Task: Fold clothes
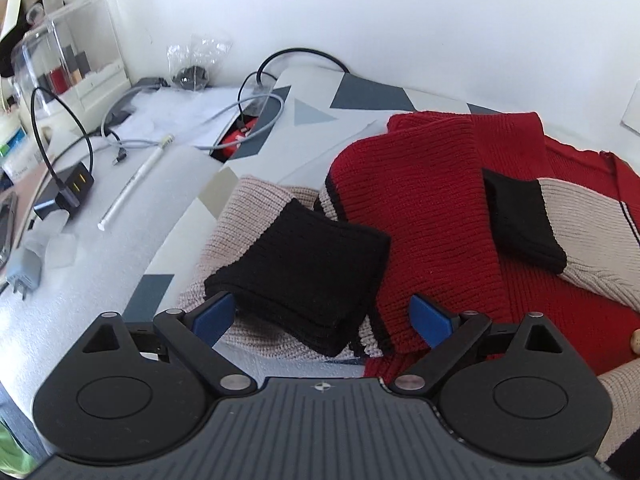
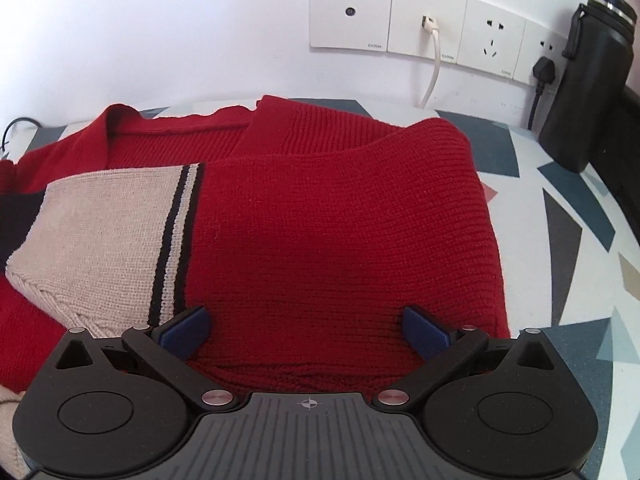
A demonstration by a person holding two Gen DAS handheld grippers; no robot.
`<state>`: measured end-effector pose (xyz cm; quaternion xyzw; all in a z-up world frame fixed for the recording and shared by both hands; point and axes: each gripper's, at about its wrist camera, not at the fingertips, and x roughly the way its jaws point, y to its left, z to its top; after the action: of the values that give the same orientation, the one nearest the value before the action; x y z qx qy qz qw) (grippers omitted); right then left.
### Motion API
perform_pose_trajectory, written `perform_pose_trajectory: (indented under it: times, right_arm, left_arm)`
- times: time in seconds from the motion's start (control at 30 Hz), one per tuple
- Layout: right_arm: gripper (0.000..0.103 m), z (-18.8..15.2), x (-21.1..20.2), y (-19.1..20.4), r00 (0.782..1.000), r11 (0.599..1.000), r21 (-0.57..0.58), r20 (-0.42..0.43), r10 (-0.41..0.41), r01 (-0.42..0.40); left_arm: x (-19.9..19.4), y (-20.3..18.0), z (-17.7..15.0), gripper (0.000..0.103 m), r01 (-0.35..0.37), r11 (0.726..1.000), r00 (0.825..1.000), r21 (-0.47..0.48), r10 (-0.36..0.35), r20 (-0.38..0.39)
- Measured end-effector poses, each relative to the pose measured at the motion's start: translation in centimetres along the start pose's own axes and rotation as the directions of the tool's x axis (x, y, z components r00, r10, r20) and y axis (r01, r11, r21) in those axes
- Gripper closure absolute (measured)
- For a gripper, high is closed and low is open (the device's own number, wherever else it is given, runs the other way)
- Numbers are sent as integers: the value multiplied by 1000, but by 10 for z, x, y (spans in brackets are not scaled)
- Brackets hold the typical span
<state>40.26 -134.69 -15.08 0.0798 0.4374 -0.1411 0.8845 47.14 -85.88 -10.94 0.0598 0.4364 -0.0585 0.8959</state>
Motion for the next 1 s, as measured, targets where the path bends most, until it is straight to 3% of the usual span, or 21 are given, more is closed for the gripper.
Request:
perform_pose_trajectory:
  times: [0.13,0.33,0.4,0.47,0.5,0.53,0.73,0.9,0.93,0.97,1.0]
  right_arm:
    - [1,-2,0,1,1000,1000,-1,18,-7,7]
    - [1,-3,-1,1,1000,1000,-5,23,-9,9]
    - [1,-3,-1,1,1000,1000,-5,25,-10,10]
    - [1,-3,-1,1,1000,1000,-4,28,-11,11]
    - [1,-3,-1,2,1000,1000,-3,29,-12,12]
    - [1,-4,-1,2,999,1000,-3,29,-12,12]
    - [1,-4,-1,2,999,1000,-1,32,-12,12]
    - [1,-5,-2,1,999,1000,-1,37,-12,12]
    - [1,-5,-2,1,999,1000,0,38,-11,12]
    - [1,-5,-2,1,999,1000,0,39,-11,11]
    - [1,-5,-2,1,999,1000,0,40,-12,12]
  left_arm:
    - [0,-6,-3,7,-20,999,1000,46,19,24]
    - [3,-2,-6,9,19,999,999,41,-20,32]
    - [2,1,-7,24,44,999,999,28,-44,28]
    - [1,3,-7,68,69,998,998,14,-69,14]
    - [0,4,-7,76,82,997,997,7,-82,7]
    - [0,5,-8,92,88,996,996,7,-88,-1]
    - [-12,15,-7,97,142,990,990,-29,-141,23]
    - [-10,15,-7,93,105,994,994,-15,-105,7]
    - [-7,14,-8,81,94,995,996,-15,-94,-8]
    - [-6,15,-9,60,90,996,996,-27,-91,-19]
    - [-4,17,-10,52,87,995,996,-40,-88,-30]
